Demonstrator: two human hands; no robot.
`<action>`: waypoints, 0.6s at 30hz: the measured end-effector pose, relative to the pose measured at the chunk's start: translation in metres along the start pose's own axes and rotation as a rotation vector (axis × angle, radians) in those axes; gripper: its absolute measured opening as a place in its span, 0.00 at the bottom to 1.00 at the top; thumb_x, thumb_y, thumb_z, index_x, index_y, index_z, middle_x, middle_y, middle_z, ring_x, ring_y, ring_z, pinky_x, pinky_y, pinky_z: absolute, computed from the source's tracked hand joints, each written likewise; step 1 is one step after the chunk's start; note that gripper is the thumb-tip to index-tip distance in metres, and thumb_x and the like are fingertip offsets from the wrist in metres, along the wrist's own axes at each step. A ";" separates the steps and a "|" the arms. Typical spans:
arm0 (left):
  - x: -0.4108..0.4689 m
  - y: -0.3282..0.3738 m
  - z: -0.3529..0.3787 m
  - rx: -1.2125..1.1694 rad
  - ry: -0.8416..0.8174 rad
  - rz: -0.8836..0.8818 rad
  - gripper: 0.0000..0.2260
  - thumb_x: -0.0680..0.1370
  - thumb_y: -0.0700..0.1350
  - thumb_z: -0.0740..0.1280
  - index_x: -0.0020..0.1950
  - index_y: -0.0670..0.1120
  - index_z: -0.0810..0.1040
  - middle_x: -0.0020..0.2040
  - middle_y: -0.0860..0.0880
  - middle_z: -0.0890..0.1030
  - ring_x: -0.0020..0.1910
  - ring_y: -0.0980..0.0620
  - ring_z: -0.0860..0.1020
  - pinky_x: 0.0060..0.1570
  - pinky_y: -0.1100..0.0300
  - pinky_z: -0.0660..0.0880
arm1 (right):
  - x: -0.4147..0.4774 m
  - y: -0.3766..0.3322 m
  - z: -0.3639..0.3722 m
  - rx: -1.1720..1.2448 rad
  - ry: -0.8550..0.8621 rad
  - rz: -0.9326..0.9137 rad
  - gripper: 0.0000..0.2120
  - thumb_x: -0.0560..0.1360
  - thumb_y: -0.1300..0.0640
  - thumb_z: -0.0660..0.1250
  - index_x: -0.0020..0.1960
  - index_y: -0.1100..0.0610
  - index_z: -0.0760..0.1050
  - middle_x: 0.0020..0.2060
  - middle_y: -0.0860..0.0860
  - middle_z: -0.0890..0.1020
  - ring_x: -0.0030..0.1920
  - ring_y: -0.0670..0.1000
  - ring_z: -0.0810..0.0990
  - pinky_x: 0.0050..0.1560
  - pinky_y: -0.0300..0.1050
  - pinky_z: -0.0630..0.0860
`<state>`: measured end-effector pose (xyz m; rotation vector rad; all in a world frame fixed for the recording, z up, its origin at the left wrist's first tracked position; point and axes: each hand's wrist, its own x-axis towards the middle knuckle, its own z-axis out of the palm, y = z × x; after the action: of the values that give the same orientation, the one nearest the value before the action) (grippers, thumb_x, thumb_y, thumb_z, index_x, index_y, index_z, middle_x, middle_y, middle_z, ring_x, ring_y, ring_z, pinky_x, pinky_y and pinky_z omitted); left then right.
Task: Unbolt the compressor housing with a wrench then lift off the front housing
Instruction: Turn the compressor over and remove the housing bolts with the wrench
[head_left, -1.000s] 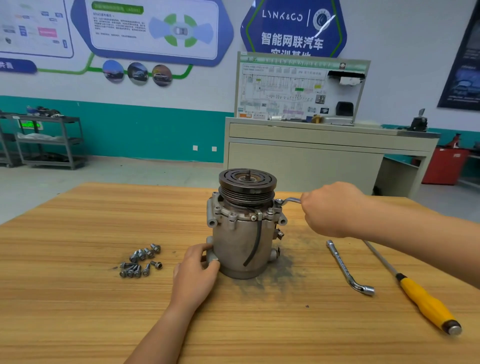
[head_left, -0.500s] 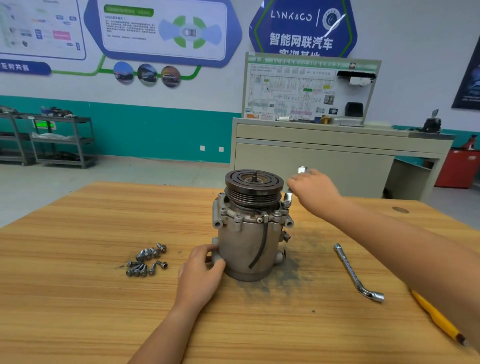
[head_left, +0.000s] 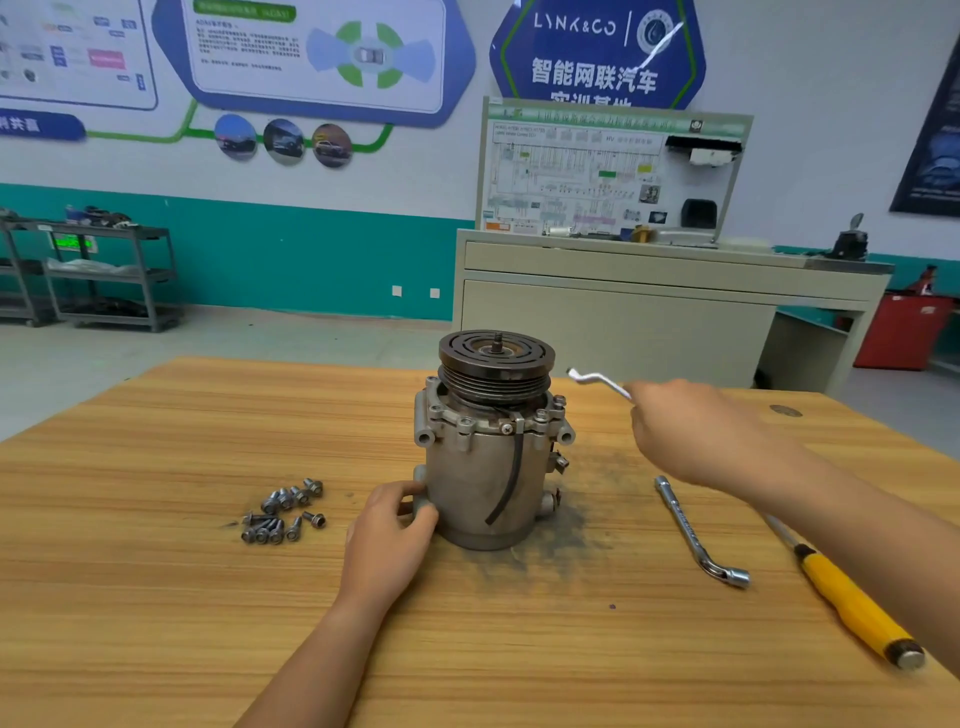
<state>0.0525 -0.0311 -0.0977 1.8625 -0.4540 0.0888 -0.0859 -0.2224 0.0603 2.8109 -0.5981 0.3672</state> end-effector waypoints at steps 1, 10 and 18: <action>0.000 0.000 0.000 -0.003 0.001 0.001 0.07 0.75 0.43 0.66 0.49 0.54 0.75 0.50 0.55 0.76 0.52 0.54 0.78 0.58 0.50 0.74 | -0.004 -0.004 0.000 -0.043 -0.021 -0.021 0.08 0.77 0.62 0.53 0.52 0.54 0.69 0.31 0.48 0.70 0.30 0.46 0.69 0.26 0.40 0.62; 0.000 -0.004 0.000 0.001 -0.002 0.021 0.06 0.76 0.43 0.66 0.50 0.53 0.76 0.51 0.55 0.77 0.51 0.57 0.77 0.55 0.55 0.73 | -0.009 -0.025 -0.015 -0.430 -0.064 -0.211 0.13 0.76 0.68 0.56 0.59 0.61 0.69 0.29 0.50 0.61 0.26 0.48 0.61 0.22 0.39 0.58; 0.003 -0.008 0.002 -0.023 0.016 0.027 0.06 0.75 0.42 0.68 0.48 0.53 0.77 0.50 0.54 0.78 0.50 0.57 0.78 0.54 0.53 0.74 | 0.008 -0.011 -0.021 -0.545 -0.108 -0.276 0.11 0.77 0.64 0.53 0.55 0.58 0.71 0.29 0.48 0.65 0.26 0.47 0.64 0.24 0.39 0.60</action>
<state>0.0572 -0.0314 -0.1047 1.8326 -0.4679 0.1160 -0.0782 -0.2099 0.0809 2.3462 -0.2670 -0.0069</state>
